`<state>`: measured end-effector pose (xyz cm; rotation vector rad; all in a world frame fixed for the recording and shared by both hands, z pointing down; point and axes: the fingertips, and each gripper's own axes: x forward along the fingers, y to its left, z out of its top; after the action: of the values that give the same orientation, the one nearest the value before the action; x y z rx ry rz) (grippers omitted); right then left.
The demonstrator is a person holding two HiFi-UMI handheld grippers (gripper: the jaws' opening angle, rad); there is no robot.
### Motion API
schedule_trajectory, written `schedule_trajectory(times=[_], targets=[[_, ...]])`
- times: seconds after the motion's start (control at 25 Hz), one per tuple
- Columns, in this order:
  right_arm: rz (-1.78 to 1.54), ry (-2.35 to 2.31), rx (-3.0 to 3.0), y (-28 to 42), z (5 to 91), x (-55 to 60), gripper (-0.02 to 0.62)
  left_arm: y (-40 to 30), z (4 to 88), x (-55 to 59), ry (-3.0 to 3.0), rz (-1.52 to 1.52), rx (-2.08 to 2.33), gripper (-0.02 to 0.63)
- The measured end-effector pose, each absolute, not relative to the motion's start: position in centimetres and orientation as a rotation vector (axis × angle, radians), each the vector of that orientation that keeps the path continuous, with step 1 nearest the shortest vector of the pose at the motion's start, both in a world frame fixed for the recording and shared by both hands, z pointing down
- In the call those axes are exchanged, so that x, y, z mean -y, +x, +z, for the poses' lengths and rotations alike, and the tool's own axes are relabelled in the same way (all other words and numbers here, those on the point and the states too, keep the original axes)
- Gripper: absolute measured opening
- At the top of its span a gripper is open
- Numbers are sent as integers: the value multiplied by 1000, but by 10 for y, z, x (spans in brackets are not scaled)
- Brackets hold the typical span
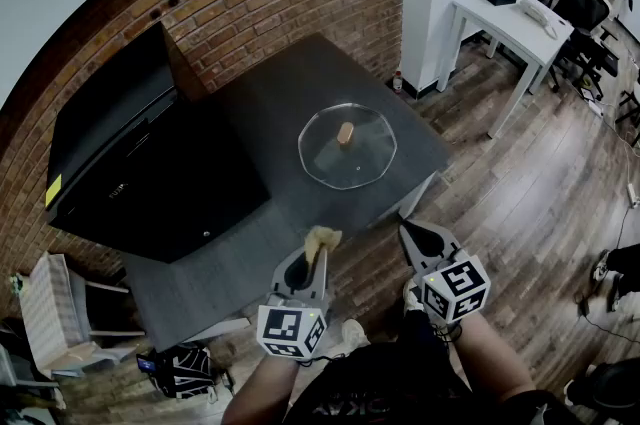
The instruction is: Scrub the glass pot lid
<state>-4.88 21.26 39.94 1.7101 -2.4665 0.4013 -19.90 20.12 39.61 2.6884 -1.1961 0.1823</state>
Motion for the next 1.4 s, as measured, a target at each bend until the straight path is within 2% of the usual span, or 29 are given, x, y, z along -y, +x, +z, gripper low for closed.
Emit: schedule_trajectory(times=[0.72,1.4], targets=[[377,1707,2495,-37,393,-201,18,-191,398,-194,2660,179,1223,61],[416,1549,2584,25,402,-147,18,-132,402,-162,2559,191,1380,63]])
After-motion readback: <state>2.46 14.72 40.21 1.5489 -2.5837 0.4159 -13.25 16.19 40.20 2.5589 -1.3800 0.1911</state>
